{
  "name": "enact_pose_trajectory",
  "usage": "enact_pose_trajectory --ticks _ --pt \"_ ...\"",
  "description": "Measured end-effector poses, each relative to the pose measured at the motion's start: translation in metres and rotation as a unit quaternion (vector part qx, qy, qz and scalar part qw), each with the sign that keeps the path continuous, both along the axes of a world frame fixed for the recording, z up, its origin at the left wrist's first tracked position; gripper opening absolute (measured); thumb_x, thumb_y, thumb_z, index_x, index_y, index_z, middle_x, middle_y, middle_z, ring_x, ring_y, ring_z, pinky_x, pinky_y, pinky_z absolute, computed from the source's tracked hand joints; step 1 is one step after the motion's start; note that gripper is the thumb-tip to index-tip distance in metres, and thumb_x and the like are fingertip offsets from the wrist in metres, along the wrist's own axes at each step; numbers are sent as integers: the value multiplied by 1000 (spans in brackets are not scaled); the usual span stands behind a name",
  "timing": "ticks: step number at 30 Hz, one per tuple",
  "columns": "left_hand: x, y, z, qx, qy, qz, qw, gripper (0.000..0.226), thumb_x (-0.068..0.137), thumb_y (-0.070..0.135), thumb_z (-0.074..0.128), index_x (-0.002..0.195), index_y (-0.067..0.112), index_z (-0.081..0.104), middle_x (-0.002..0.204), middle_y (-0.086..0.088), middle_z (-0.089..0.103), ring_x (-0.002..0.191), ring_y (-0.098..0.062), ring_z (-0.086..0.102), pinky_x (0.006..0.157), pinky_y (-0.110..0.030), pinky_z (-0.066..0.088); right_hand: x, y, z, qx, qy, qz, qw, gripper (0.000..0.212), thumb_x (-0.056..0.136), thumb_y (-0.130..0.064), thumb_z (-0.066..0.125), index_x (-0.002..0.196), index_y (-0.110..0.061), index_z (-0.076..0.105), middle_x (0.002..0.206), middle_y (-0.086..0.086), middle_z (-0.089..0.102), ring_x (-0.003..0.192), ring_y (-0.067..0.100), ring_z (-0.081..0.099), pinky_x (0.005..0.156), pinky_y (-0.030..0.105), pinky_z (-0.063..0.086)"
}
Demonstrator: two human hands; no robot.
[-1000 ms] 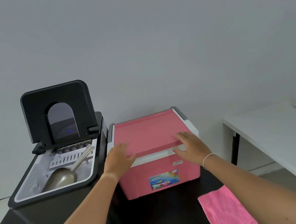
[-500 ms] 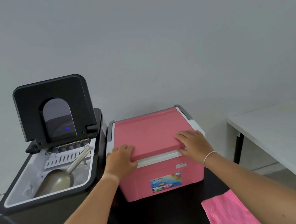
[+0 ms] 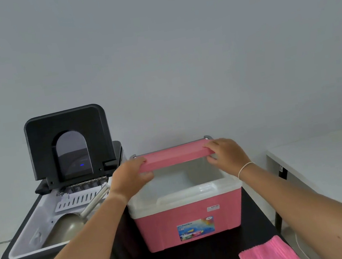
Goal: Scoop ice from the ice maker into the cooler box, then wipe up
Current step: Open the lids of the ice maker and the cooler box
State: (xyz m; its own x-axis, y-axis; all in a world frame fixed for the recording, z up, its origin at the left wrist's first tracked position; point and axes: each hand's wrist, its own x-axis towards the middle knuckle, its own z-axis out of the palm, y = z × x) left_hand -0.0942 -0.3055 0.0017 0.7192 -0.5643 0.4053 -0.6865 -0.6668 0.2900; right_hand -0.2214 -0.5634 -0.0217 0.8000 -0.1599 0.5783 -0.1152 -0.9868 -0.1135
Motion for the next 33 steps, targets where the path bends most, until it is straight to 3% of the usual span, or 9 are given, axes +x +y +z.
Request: enact_pose_trajectory --ticks 2,6,9,12,21,26,30,33 --pt "11 -3 11 -52 10 5 999 38 74 36 59 106 17 66 88 2 66 80 -20 61 72 -31 52 8 -4 13 14 -58 -7 998 22 78 -14 69 98 -5 69 91 9 71 85 32 65 75 38 53" --pt "32 -13 34 -113 -4 -6 994 43 81 27 66 121 10 59 115 -4 62 106 -21 56 90 -28 45 26 -12 33 36 -118 -13 992 35 76 -8 72 109 -1 66 111 16 66 107 38 60 86 45 52" --pt "48 -21 48 -146 -7 -9 989 47 84 29 64 126 11 54 125 -4 55 116 -20 51 98 -28 41 44 -19 47 65 -105 -27 992 45 86 -13 64 130 -5 55 139 16 49 133 37 40 104 45 40" --pt "66 -30 60 -171 -21 -4 985 49 86 30 63 129 10 51 130 -6 51 120 -20 48 101 -26 37 62 -23 61 101 -92 -37 990 51 92 -20 56 141 -11 42 152 8 33 144 30 20 111 39 30" --pt "123 -66 81 -232 15 14 973 49 93 23 54 137 7 41 138 -8 41 123 -21 45 95 -18 29 125 -44 92 118 -66 -66 989 56 95 -27 51 146 -17 32 156 0 23 147 21 6 109 37 32" --pt "156 -85 85 -200 38 25 979 49 97 22 44 143 8 33 149 -7 28 132 -25 38 105 -30 34 158 -58 101 122 -39 -83 988 58 95 -29 49 148 -17 29 156 -1 23 148 20 3 110 39 32" --pt "181 -96 90 -128 39 39 990 49 99 16 35 146 9 22 151 -12 22 123 -32 46 97 -37 41 178 -65 106 110 -4 -99 989 60 96 -32 46 149 -18 24 157 -1 19 148 19 2 111 38 30" --pt "196 -101 94 -107 47 45 992 51 98 17 36 146 10 22 150 -16 26 128 -35 41 99 -40 39 189 -68 108 108 15 -109 988 61 95 -32 47 149 -17 23 156 -1 20 147 19 3 111 39 30"
